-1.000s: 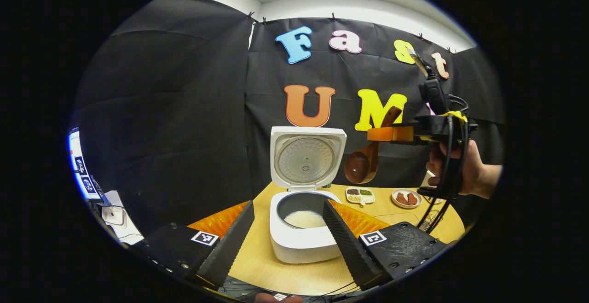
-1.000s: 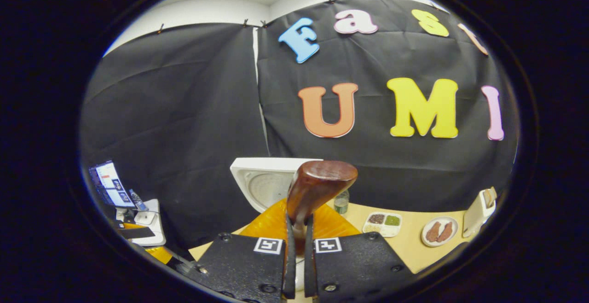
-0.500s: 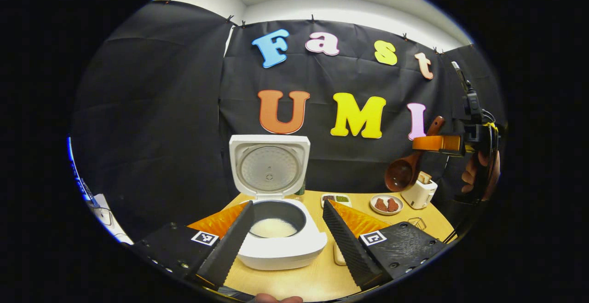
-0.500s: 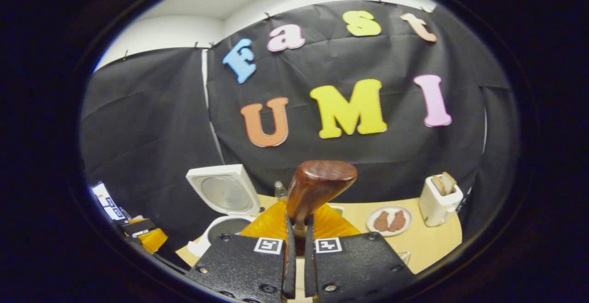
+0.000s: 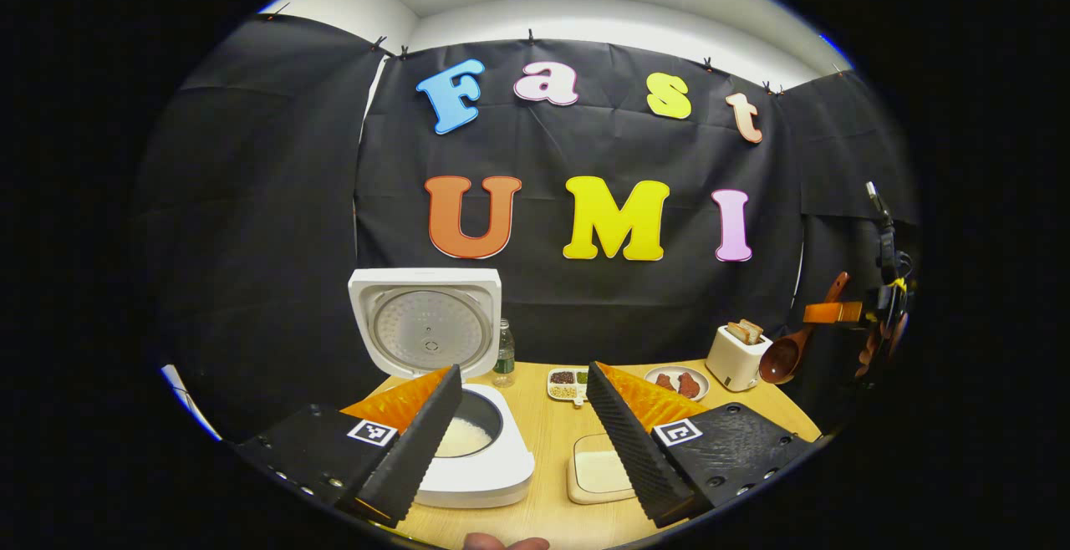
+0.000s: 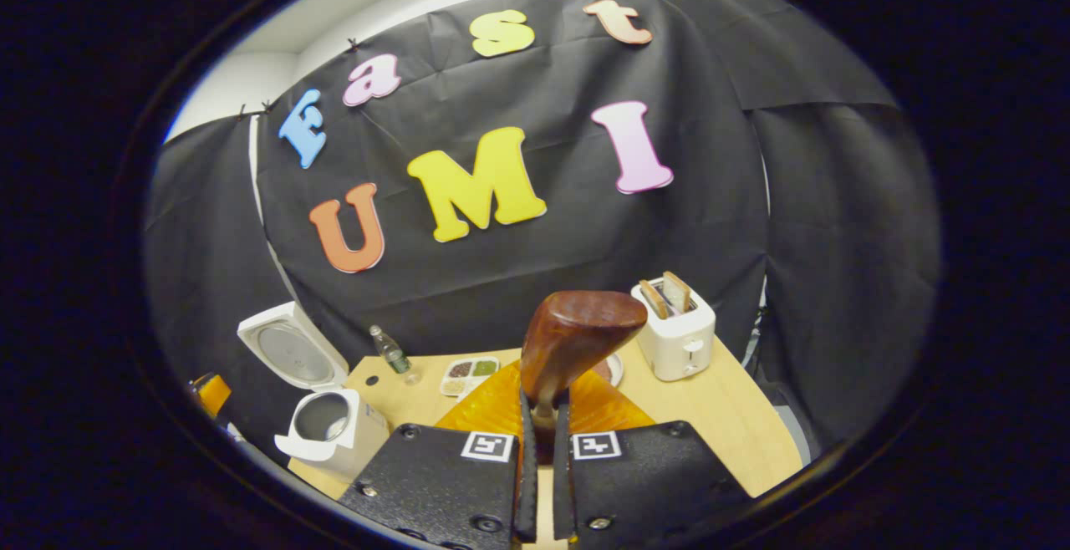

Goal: Close the left gripper, press the button to open the rice cooker; take a wooden spoon from the chopstick holder with the right hand, scoop a spoonful of rice and pour it into the rice cooker, then put the wooden spoon back into the chopstick holder.

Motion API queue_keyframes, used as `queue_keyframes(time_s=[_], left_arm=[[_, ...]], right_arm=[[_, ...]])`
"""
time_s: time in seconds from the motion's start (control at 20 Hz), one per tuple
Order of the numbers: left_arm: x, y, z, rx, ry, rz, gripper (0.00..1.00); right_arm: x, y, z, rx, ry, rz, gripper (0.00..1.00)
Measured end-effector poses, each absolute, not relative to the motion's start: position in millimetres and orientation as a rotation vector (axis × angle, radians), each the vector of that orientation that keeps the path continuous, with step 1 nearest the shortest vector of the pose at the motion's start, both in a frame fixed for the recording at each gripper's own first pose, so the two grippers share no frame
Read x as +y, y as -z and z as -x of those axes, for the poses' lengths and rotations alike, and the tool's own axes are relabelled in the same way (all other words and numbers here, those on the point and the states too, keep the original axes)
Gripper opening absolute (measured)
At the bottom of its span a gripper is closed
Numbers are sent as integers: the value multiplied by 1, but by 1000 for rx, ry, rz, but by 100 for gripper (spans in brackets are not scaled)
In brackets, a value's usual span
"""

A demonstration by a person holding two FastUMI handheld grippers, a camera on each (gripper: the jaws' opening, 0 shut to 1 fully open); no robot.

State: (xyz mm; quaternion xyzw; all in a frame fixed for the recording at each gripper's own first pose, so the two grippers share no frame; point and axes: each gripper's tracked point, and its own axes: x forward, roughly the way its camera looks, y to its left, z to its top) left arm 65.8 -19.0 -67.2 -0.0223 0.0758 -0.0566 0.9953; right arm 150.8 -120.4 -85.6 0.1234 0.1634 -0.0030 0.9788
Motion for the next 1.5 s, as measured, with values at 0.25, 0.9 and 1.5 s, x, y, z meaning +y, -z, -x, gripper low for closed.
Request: queue_keyframes(time_s=[0.25, 0.9, 1.5], left_arm=[[-26, 63, -77, 176, 106, 30, 96], [-8, 70, -86, 238, 7, 33, 96], [-4, 29, -106, 160, 27, 5, 96]], right_arm=[[-141, 146, -168, 414, 43, -307, 12], [-139, 299, -207, 614, 45, -352, 13], [-154, 279, -202, 554, 53, -304, 67]])
